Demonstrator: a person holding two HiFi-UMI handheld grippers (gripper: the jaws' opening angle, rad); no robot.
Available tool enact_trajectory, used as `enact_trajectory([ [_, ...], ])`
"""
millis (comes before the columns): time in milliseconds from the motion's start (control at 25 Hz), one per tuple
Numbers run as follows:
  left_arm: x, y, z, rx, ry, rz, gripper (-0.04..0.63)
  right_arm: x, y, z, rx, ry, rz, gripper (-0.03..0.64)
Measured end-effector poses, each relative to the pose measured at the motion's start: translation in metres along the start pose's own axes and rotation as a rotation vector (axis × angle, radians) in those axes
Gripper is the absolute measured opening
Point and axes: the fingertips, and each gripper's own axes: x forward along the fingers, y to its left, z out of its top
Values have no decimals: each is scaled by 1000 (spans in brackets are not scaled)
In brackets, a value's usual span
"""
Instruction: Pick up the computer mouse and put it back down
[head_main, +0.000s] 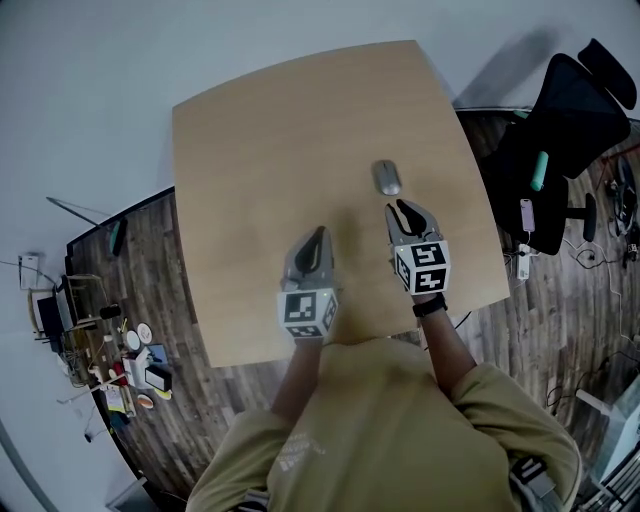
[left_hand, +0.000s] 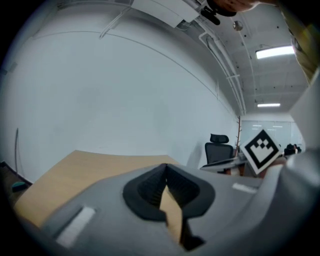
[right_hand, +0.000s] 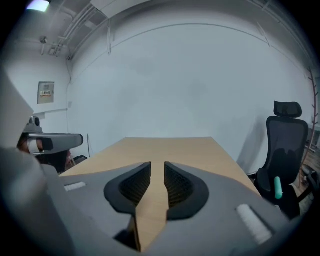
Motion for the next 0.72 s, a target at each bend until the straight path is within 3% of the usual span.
enact_trajectory([
  [360,60,25,-24,-24,75,-37,2,91,-49,-38,46,164,-55,152],
  [720,90,43,-56,-62,150,-41,2,172,-89,-95,92,373,-110,326],
])
